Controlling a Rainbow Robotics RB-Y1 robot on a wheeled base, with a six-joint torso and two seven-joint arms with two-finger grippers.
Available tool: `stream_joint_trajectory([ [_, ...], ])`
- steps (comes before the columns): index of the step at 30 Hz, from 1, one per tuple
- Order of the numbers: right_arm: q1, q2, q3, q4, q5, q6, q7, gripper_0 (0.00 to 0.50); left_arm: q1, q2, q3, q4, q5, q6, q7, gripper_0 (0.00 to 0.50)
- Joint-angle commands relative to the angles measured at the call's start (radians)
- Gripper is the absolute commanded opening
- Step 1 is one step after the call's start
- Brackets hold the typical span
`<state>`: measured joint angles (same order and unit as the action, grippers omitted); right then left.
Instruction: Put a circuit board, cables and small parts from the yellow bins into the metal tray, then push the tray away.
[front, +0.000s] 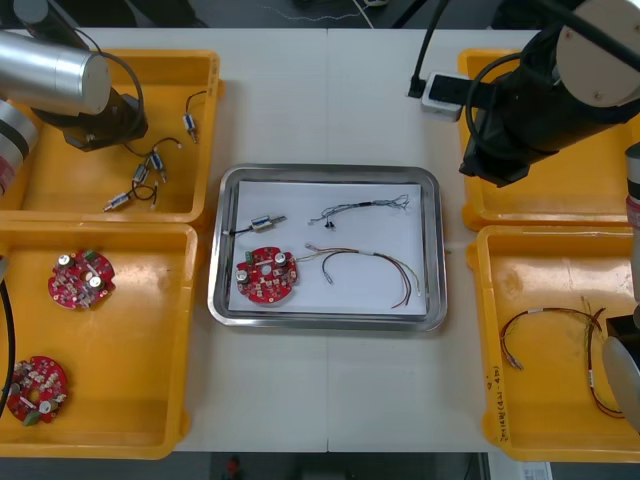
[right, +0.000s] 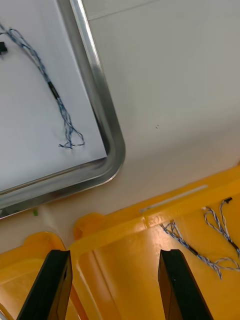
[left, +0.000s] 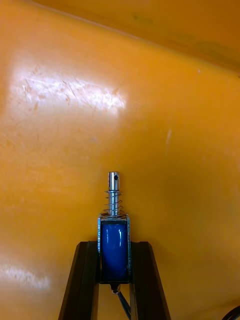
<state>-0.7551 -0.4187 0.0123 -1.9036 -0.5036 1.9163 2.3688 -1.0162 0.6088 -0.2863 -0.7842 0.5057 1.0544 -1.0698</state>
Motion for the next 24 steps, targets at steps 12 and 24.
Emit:
stream_joint_trajectory([
  [12, 0.122, -0.111, -0.232, -0.146, -0.004, 0.004, -0.425, 0.500, -0.038, 0.019, 0.098, -0.211, -0.039, 0.246, 0.051, 0.000],
  [24, 0.309, -0.170, -0.334, -0.268, -0.001, 0.004, -0.712, 0.500, -0.036, 0.022, 0.124, -0.425, -0.006, 0.498, 0.042, 0.000],
])
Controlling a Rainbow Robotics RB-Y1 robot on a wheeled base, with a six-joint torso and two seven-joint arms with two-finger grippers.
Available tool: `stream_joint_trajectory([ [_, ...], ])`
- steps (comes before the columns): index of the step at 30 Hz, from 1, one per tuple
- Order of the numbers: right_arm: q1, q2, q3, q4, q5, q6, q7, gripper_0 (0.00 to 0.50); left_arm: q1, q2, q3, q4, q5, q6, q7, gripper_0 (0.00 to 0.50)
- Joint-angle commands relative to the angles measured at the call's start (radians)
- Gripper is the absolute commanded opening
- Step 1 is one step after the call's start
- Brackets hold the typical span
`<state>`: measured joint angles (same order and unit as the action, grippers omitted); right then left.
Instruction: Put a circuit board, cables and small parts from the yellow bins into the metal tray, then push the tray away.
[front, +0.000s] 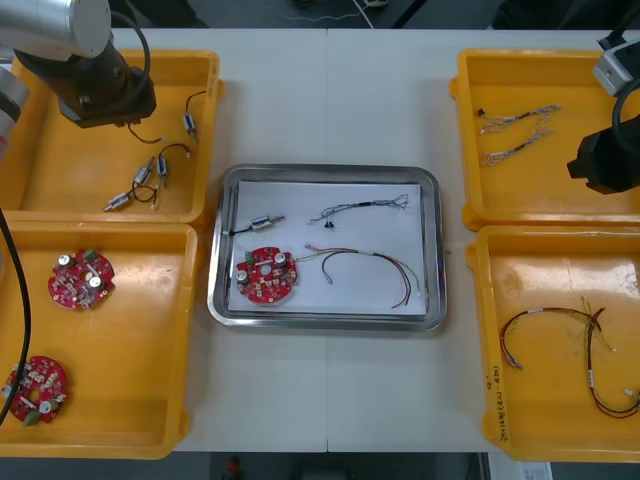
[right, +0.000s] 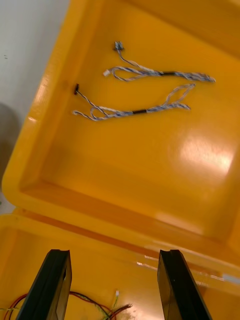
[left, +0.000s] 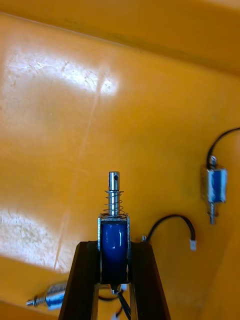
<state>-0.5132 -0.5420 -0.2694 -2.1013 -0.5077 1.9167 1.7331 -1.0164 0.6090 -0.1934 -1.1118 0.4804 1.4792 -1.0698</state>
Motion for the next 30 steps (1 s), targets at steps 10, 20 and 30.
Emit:
stream_joint_trajectory([
  [10, 0.144, -0.052, -0.117, -0.092, -0.017, 0.003, -0.175, 0.500, -0.036, -0.015, 0.031, -0.276, 0.067, 0.254, 0.053, 0.000],
  [20, 0.237, -0.058, -0.172, -0.094, -0.061, 0.003, -0.178, 0.500, -0.036, -0.066, -0.043, -0.398, 0.149, 0.366, 0.065, 0.000],
  [30, 0.348, -0.058, -0.191, -0.155, -0.103, 0.003, -0.196, 0.500, -0.036, -0.138, -0.149, -0.468, 0.207, 0.357, 0.102, 0.000],
])
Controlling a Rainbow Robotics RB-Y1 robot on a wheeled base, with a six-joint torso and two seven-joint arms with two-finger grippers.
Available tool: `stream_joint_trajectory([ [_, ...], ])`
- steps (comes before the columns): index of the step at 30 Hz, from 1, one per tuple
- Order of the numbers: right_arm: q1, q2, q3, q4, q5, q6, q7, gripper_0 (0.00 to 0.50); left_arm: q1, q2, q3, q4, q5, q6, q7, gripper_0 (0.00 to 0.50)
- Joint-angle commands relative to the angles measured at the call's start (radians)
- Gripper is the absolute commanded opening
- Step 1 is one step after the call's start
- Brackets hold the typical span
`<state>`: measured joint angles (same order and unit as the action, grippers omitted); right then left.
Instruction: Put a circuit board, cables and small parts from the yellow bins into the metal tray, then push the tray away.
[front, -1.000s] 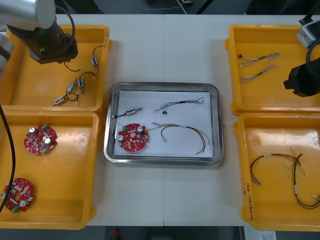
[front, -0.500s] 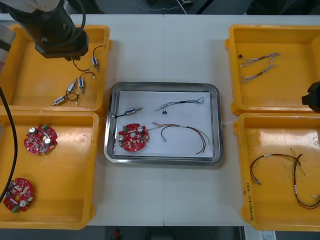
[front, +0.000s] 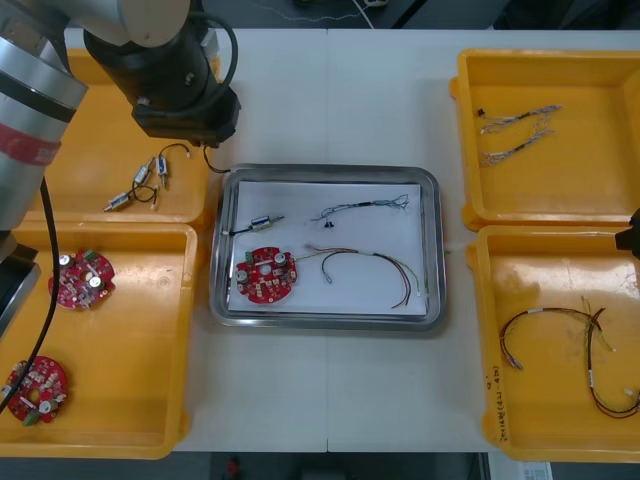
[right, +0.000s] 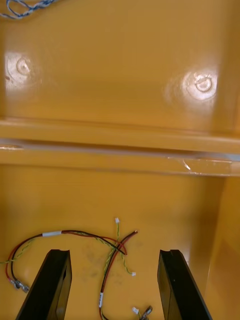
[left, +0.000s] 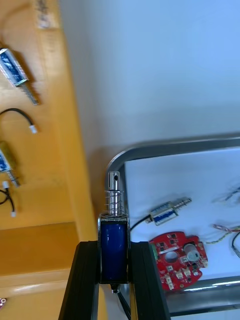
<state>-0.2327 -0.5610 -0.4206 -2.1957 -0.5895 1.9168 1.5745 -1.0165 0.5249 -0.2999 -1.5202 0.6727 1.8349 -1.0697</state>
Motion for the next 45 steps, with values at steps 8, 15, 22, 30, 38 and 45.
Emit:
stream_joint_trajectory([
  [8, 0.121, -0.039, -0.053, -0.099, -0.047, 0.003, -0.056, 0.500, -0.036, -0.089, -0.153, -0.057, 0.047, -0.088, 0.132, 0.000],
  [15, 0.141, -0.039, -0.066, -0.099, -0.067, 0.003, -0.074, 0.500, -0.036, -0.109, -0.223, -0.015, 0.061, -0.163, 0.148, 0.000],
  [22, 0.174, -0.039, -0.075, -0.099, -0.082, 0.003, -0.103, 0.500, -0.036, -0.126, -0.286, 0.046, 0.070, -0.229, 0.146, 0.000],
  [30, 0.188, -0.039, -0.073, -0.099, -0.098, 0.003, -0.129, 0.500, -0.036, -0.126, -0.357, 0.084, 0.077, -0.275, 0.148, 0.000],
  [38, 0.188, -0.039, -0.073, -0.099, -0.108, 0.003, -0.140, 0.500, -0.036, -0.126, -0.403, 0.149, 0.091, -0.345, 0.145, 0.000],
  [45, 0.188, -0.039, -0.075, -0.099, -0.116, 0.003, -0.146, 0.500, -0.034, -0.126, -0.427, 0.180, 0.096, -0.385, 0.142, 0.000],
])
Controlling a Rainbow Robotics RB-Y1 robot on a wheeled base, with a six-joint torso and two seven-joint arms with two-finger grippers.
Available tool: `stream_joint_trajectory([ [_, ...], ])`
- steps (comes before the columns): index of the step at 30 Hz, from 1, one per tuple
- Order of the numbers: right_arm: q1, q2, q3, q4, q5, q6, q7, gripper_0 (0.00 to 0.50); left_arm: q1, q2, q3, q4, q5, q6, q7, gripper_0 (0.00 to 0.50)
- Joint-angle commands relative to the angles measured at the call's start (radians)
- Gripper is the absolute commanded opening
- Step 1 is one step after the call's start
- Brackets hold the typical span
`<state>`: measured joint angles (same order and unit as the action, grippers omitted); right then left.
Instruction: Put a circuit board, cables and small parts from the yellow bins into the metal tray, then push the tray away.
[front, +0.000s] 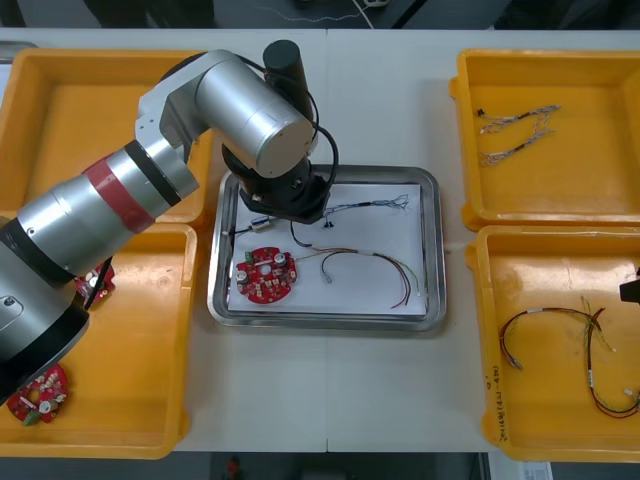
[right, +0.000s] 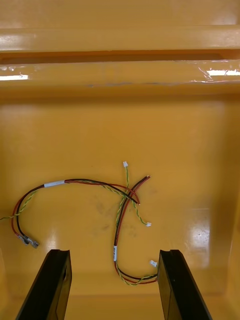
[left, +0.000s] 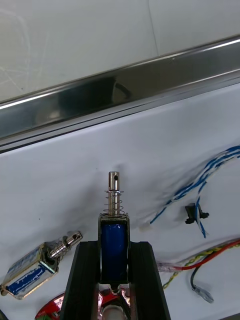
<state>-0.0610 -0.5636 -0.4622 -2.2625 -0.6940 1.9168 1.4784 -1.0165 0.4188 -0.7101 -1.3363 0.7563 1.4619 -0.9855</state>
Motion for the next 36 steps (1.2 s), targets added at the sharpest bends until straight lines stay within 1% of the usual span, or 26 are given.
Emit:
stream_joint_trajectory([
  [1, 0.015, -0.036, -0.033, -0.032, -0.013, 0.003, -0.049, 0.500, -0.036, -0.020, -0.017, -0.004, 0.015, -0.009, 0.059, 0.000],
  [7, 0.017, -0.039, -0.035, -0.032, -0.018, 0.003, -0.052, 0.500, -0.034, -0.020, -0.017, -0.004, 0.020, -0.008, 0.060, 0.006],
  [8, 0.017, -0.039, -0.035, -0.032, -0.021, 0.003, -0.055, 0.500, -0.034, -0.020, -0.017, -0.004, 0.024, -0.008, 0.062, 0.057],
  [9, 0.017, -0.039, -0.035, -0.034, -0.021, 0.003, -0.055, 0.500, -0.034, -0.020, -0.017, -0.004, 0.026, -0.008, 0.064, 0.142],
  [10, 0.015, -0.039, -0.035, -0.032, -0.024, 0.003, -0.055, 0.500, -0.034, -0.018, -0.017, -0.003, 0.029, -0.008, 0.064, 0.324],
  [11, 0.015, -0.041, -0.033, -0.032, -0.025, 0.003, -0.055, 0.500, -0.030, -0.018, -0.017, -0.003, 0.032, -0.008, 0.065, 0.442],
  [12, 0.015, -0.041, -0.032, -0.032, -0.027, 0.003, -0.055, 0.500, -0.030, -0.017, -0.017, -0.003, 0.034, -0.006, 0.065, 0.497],
  [18, 0.015, -0.050, -0.019, -0.032, -0.032, 0.003, -0.055, 0.500, -0.028, -0.015, -0.017, -0.004, 0.034, -0.006, 0.065, 0.500],
  [24, 0.015, -0.064, -0.009, -0.032, -0.044, 0.003, -0.046, 0.500, -0.028, -0.006, 0.004, -0.027, 0.035, 0.025, 0.065, 0.500],
  [29, -0.005, -0.101, -0.003, -0.032, -0.150, 0.003, -0.046, 0.500, -0.028, 0.014, 0.070, -0.103, 0.037, 0.130, 0.065, 0.500],
  [35, -0.052, -0.150, 0.027, -0.032, -0.239, 0.003, -0.039, 0.500, -0.028, 0.048, 0.146, -0.196, 0.057, 0.255, 0.067, 0.500],
  [36, -0.057, -0.156, 0.033, -0.032, -0.243, 0.003, -0.041, 0.500, -0.028, 0.052, 0.152, -0.205, 0.060, 0.267, 0.067, 0.500],
])
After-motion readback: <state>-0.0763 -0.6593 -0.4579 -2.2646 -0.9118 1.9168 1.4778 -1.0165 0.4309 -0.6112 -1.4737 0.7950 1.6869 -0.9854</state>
